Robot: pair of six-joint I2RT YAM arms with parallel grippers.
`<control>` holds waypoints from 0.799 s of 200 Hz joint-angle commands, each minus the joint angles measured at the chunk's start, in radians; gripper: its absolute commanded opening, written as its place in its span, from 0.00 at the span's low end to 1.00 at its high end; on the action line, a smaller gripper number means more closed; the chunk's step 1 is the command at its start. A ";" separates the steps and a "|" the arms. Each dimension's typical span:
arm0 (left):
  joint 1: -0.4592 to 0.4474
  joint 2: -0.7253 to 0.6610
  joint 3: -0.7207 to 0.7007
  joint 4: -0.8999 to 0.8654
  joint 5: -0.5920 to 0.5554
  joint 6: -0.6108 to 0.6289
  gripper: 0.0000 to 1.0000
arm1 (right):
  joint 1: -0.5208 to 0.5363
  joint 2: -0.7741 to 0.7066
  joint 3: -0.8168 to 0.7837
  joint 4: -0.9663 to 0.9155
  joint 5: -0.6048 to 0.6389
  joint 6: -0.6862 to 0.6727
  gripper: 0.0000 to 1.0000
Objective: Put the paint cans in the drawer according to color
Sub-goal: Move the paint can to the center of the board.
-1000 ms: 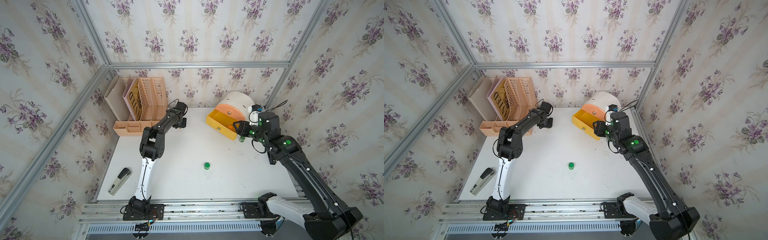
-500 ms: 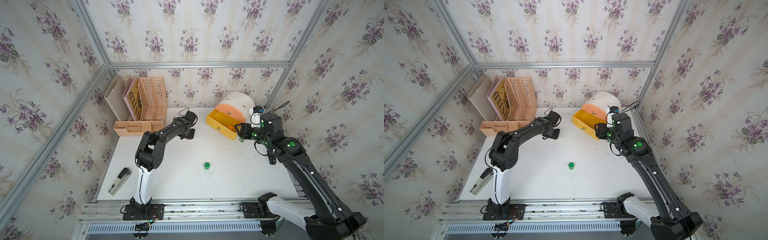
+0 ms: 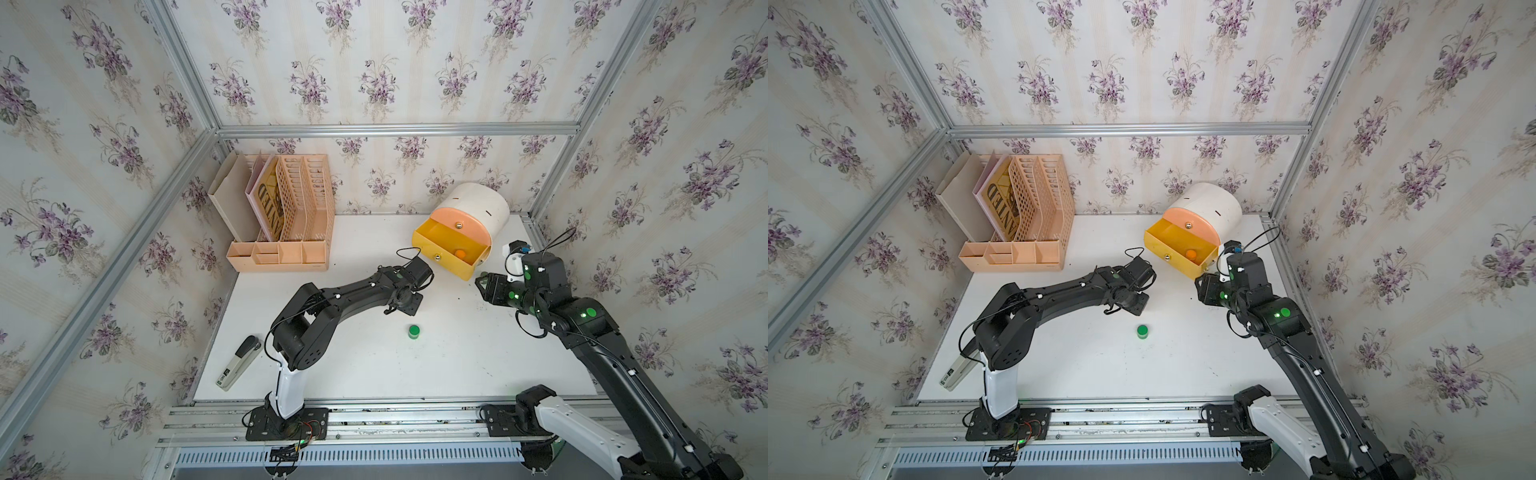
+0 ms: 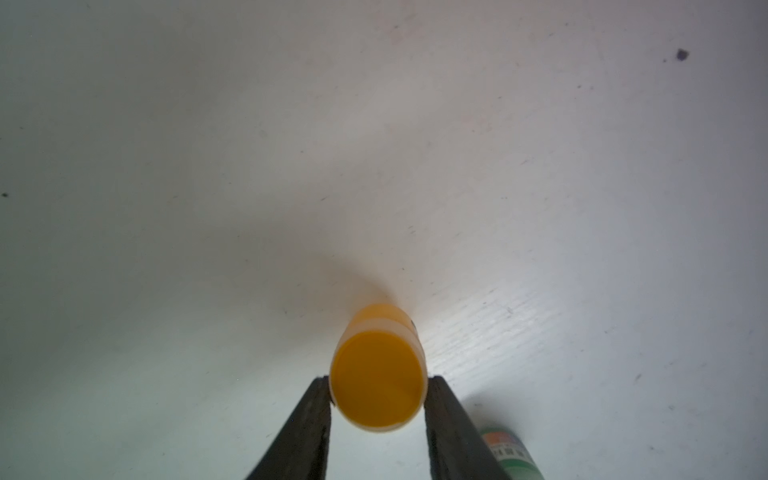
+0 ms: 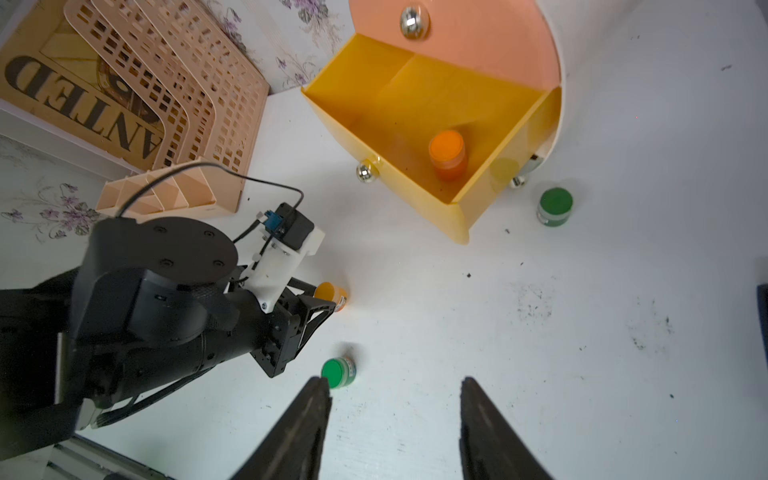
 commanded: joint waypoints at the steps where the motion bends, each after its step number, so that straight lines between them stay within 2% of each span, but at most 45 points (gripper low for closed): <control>1: -0.005 -0.003 -0.008 0.020 -0.018 -0.034 0.48 | 0.001 0.003 -0.060 0.030 -0.072 0.008 0.54; 27: -0.004 -0.024 -0.043 0.059 0.018 -0.033 0.54 | 0.031 -0.014 -0.130 0.084 -0.093 0.041 0.53; 57: 0.005 -0.100 -0.072 0.027 -0.019 -0.037 0.54 | 0.123 -0.004 -0.151 0.114 -0.038 0.107 0.51; 67: 0.015 -0.150 -0.097 0.027 -0.017 -0.039 0.58 | 0.194 0.013 -0.152 0.134 -0.013 0.134 0.51; 89: 0.052 -0.271 -0.161 0.016 -0.039 -0.050 0.58 | 0.327 0.089 -0.141 0.177 0.068 0.191 0.51; 112: 0.089 -0.452 -0.278 0.052 -0.074 -0.051 0.59 | 0.420 0.215 -0.108 0.213 0.108 0.208 0.52; 133: 0.144 -0.616 -0.325 0.017 -0.089 -0.055 0.60 | 0.464 0.322 -0.066 0.237 0.125 0.205 0.54; 160: 0.189 -0.758 -0.325 -0.090 -0.091 -0.048 0.63 | 0.475 0.408 -0.049 0.305 0.125 0.176 0.55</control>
